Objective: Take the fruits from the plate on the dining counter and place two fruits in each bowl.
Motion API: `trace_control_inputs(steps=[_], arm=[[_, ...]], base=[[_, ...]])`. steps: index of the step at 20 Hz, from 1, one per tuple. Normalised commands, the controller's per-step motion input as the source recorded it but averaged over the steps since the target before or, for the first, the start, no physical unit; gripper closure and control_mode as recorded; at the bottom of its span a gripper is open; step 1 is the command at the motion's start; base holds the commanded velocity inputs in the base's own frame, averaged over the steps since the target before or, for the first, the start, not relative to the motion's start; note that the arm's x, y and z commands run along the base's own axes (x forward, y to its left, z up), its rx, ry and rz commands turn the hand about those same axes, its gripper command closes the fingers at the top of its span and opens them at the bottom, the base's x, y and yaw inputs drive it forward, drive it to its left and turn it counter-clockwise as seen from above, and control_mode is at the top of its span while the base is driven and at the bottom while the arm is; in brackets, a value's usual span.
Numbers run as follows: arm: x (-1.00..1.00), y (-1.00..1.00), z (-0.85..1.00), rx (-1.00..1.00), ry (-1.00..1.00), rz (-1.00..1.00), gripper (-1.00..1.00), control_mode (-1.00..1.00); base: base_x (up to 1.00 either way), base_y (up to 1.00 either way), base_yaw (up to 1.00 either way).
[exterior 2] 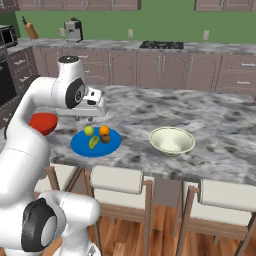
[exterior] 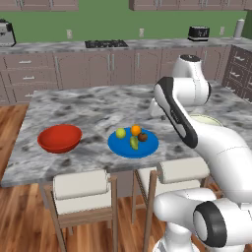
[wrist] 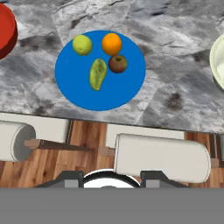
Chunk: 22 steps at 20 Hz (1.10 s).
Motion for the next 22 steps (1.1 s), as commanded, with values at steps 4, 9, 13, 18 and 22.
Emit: trace_control_inputs(steps=[4,9,13,18,22], arm=[[0.00,0.05,-0.01,0.00,0.00,0.00,-1.00,-1.00],[0.58,0.30,-0.58,0.00,-0.03,-0.06,-1.00,-1.00],[0.85,0.04,-0.77,0.10,0.00,-0.03,-1.00,-1.00],[0.48,0.27,-0.79,0.08,0.01,-0.04,-1.00,-1.00],[0.62,0.36,-0.45,-0.04,0.04,-0.21,-1.00,-1.00]], base=[[0.00,0.00,0.00],[0.00,0.00,0.00],[0.00,0.00,0.00],[0.00,0.00,0.00],[0.00,0.00,0.00]])
